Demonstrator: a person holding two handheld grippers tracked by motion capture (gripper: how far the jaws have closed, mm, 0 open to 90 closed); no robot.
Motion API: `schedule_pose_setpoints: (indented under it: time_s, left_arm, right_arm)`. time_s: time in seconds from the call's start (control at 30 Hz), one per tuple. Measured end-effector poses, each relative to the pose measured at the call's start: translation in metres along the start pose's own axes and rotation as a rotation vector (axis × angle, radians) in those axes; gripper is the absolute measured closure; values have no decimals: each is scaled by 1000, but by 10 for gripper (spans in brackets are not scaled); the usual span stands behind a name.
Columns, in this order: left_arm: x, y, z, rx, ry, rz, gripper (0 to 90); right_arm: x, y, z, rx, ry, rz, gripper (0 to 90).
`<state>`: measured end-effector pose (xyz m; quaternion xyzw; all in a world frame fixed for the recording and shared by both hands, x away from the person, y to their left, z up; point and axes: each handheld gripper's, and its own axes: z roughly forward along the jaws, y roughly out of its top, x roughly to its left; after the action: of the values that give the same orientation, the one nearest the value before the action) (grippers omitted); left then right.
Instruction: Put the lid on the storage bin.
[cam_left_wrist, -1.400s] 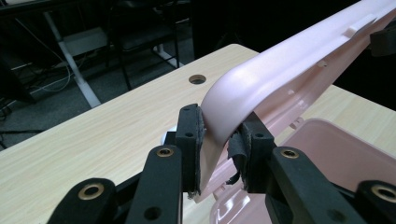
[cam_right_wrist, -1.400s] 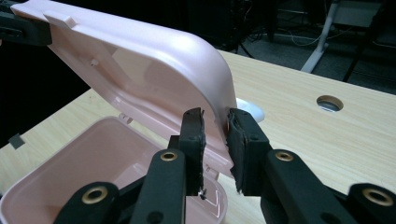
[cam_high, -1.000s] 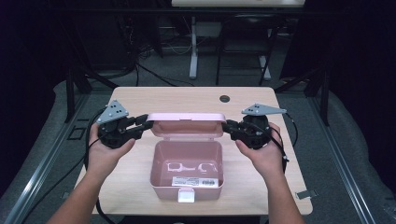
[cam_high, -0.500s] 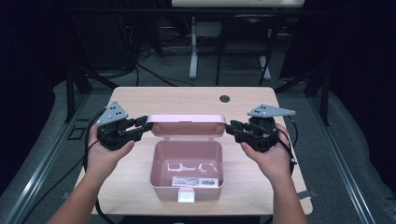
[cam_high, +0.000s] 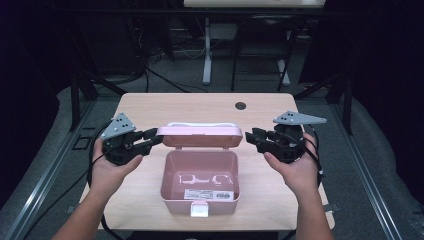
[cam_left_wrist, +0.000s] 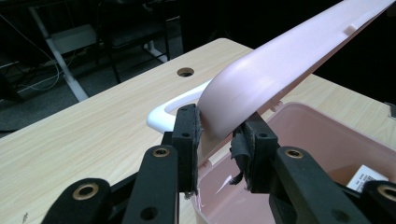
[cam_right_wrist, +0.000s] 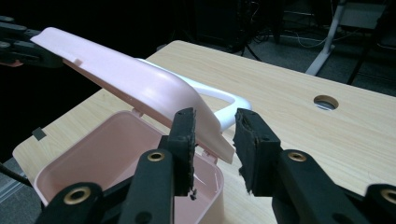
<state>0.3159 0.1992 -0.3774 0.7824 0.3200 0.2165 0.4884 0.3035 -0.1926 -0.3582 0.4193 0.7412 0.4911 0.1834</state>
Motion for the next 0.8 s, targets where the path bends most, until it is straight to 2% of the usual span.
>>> schedule_pose_setpoints:
  time_s: [0.33, 0.8]
  left_arm:
    - [-7, -7, -6, 1, -2, 13, 699]
    - [-16, -16, -14, 1, -4, 29, 689]
  right_arm:
    - [-10, -3, 6, -25, -15, 19, 603]
    - [-9, -5, 14, -12, -9, 15, 583]
